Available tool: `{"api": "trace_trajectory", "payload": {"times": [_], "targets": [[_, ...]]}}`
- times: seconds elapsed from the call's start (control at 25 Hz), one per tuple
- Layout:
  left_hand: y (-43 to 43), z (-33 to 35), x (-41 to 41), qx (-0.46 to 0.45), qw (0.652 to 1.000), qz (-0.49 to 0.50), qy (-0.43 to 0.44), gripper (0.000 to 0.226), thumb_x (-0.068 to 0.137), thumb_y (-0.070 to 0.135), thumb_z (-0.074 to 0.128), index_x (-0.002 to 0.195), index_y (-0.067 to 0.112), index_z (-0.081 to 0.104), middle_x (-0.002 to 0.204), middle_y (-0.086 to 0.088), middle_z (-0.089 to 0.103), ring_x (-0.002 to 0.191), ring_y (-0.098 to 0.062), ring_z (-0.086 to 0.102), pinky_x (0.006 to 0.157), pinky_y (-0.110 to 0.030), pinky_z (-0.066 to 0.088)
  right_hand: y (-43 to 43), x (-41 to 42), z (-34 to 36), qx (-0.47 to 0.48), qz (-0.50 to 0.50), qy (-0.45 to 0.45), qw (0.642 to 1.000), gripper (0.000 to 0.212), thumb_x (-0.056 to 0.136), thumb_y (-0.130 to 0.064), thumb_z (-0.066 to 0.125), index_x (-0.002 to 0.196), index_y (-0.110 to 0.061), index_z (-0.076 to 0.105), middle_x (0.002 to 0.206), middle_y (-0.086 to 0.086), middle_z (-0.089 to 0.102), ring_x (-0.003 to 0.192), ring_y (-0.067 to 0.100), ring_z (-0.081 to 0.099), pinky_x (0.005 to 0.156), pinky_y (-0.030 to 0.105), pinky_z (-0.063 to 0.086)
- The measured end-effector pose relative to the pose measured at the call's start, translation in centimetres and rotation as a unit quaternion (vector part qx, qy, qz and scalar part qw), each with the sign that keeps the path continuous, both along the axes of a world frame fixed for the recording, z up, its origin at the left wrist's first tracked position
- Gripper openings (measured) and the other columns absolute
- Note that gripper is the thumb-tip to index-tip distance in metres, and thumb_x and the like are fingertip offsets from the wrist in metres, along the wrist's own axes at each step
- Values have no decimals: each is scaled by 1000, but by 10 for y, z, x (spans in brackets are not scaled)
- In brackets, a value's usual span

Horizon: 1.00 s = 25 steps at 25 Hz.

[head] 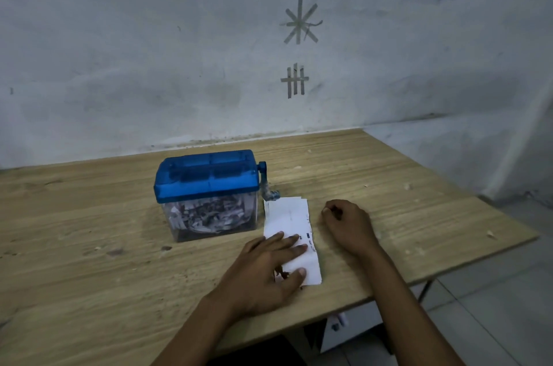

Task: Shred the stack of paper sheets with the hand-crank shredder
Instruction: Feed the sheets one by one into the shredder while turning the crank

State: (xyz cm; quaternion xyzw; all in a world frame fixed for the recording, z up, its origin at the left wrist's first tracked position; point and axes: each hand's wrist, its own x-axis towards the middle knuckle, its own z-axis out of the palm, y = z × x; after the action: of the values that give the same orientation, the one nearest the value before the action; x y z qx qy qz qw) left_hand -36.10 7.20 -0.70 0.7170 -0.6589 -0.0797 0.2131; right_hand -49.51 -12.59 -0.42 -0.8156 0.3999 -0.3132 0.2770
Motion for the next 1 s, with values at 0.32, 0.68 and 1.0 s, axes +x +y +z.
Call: {"api": "trace_trajectory", "payload": {"times": [0.32, 0.68, 1.0], "targets": [[-7, -2, 3, -70, 989, 29, 125, 34, 102, 48, 52, 133, 41, 64, 136, 33, 55, 136, 12, 37, 115, -26, 35, 0, -4, -1, 41, -2, -39, 998, 14, 93, -25, 62, 88, -21, 74, 81, -9, 72, 81, 8, 67, 83, 33, 53], [-13, 22, -6, -190, 979, 67, 16, 23, 100, 30, 62, 121, 33, 72, 105, 19, 68, 86, 1, 59, 75, -30, 52, 0, -5, -1, 45, -7, -51, 998, 14, 93, -23, 62, 87, -19, 74, 80, -11, 72, 80, 6, 66, 79, 30, 52], [-28, 46, -2, -233, 962, 100, 99, 18, 98, 22, 65, 114, 22, 74, 104, 15, 70, 86, 2, 61, 72, -15, 48, 2, -6, 1, 44, 9, -58, 997, 14, 93, -24, 64, 80, -27, 71, 78, -15, 71, 79, 0, 65, 78, 29, 51]]}}
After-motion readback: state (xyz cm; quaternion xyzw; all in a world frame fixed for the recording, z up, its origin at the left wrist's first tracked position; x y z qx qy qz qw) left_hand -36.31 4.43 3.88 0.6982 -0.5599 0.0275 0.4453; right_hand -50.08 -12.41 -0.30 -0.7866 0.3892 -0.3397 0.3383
